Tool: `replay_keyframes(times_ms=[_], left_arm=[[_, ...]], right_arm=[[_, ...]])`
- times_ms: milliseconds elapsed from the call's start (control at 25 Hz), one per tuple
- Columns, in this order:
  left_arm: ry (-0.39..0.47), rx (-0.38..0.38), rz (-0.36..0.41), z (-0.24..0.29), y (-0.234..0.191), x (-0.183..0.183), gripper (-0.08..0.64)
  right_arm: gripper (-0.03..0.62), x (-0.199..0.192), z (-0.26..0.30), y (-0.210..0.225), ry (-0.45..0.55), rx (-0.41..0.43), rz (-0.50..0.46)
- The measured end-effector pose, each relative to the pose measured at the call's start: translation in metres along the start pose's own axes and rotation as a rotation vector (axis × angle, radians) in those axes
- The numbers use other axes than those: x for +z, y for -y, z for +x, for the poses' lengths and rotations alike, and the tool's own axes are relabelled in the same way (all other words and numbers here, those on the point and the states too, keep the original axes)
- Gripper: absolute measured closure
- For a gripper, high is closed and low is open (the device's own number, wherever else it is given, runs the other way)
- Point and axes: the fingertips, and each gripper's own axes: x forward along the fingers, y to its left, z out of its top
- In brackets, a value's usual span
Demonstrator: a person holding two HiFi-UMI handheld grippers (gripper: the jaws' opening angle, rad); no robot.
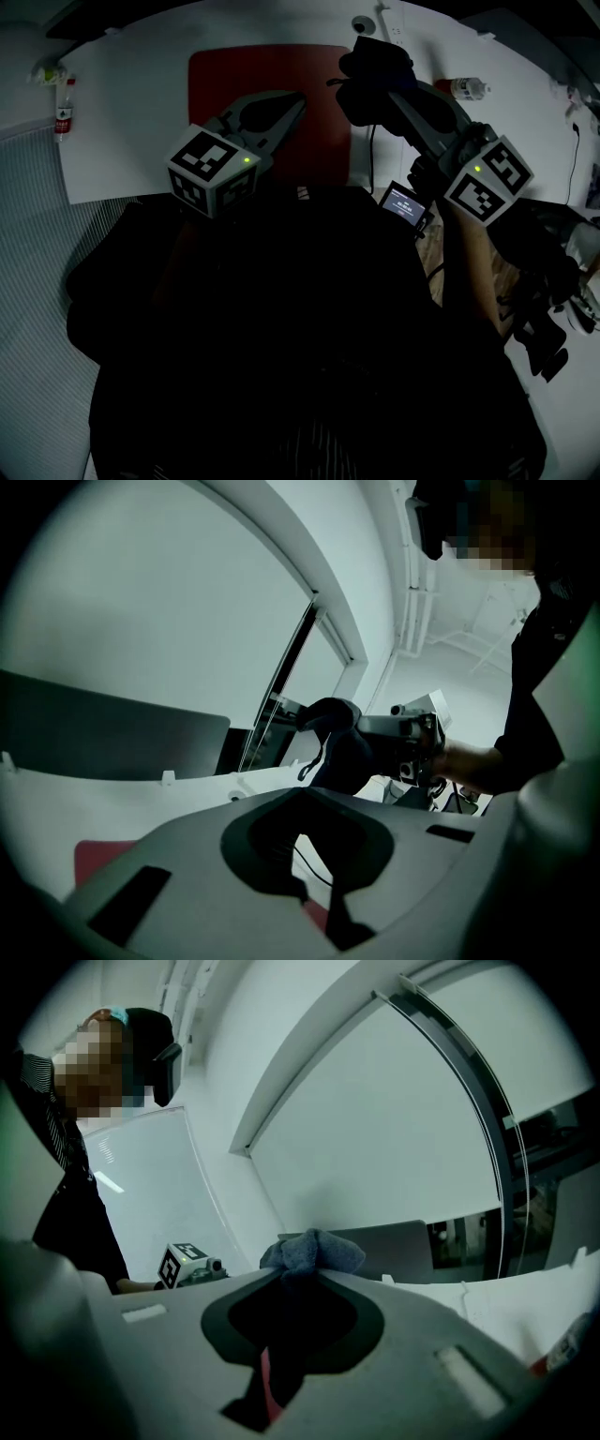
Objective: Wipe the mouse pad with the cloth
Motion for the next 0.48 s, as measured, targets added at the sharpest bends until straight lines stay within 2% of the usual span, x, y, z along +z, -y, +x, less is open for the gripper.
replay_keyframes(times_ms=[480], left_arm=[[-0.156,0.047,-0.091,0.015,-0.025,-0.072,0.554]], right_arm=[[0.555,-0.045,0.041,0.040,-0.081,0.044,0.080]])
